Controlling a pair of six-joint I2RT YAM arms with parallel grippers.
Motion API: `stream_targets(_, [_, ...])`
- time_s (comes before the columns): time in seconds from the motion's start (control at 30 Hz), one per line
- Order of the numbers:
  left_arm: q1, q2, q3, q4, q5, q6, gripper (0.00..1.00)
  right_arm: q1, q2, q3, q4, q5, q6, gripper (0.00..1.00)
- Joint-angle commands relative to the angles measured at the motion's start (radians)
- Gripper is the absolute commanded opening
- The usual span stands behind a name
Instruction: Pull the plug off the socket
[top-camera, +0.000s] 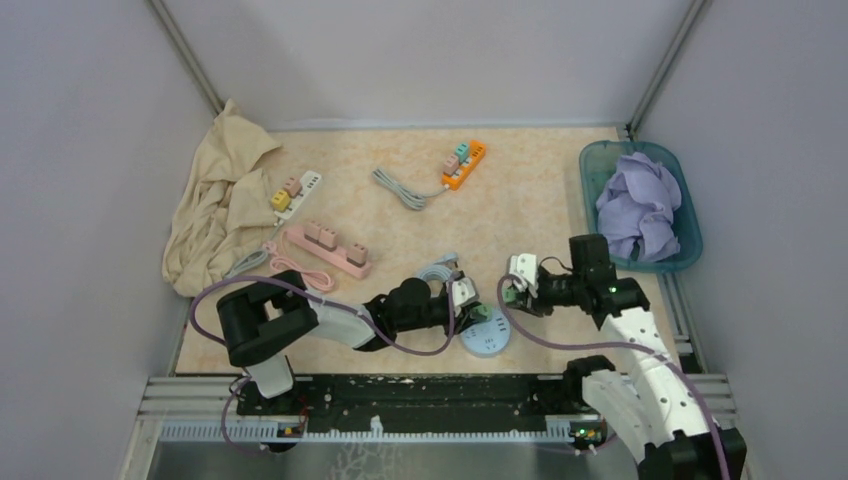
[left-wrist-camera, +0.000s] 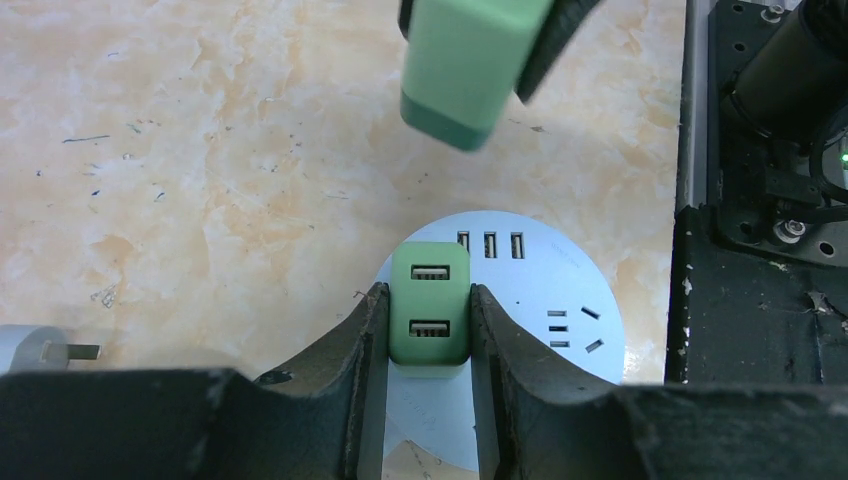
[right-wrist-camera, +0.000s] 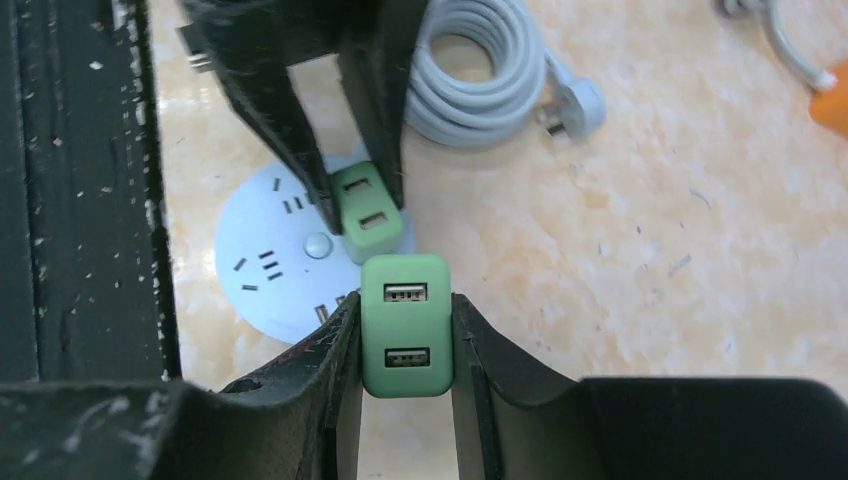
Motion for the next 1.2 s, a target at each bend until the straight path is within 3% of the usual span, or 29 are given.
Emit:
stream_targets(0.0, [-0.001,0.022,-0.046,-0.195,-0.026,-0.035,0.01,-0.128,0.052,0.066,0.089,-0.031,0.187,0.0])
stream_targets(0.2, [-0.001,0.002,-0.034,-0.195,-0.029,-0.044,0.01,-0.161,0.257,0.172,0.299,0.014,0.596,0.0])
stream_targets(0.33, [-0.001,-0.002,-0.025,-0.197,-0.023,-0.052,0.0,-0.161,0.402,0.266,0.381,0.205,0.798,0.0])
stream_targets(0.6, [-0.001,-0.012,-0.02,-0.201,-0.027,-0.061,0.01,-0.161,0.702,0.492,0.371,0.386,0.891,0.0])
stream_targets(0.9, [0.0,-0.009,0.01,-0.231,-0.022,-0.056,0.0,-0.161,1.028,0.75,0.352,0.438,1.014,0.13])
stream_targets(1.17, [0.005,-0.007,0.022,-0.244,-0.024,-0.056,0.0,-0.161,1.211,0.889,0.323,0.466,1.041,0.24])
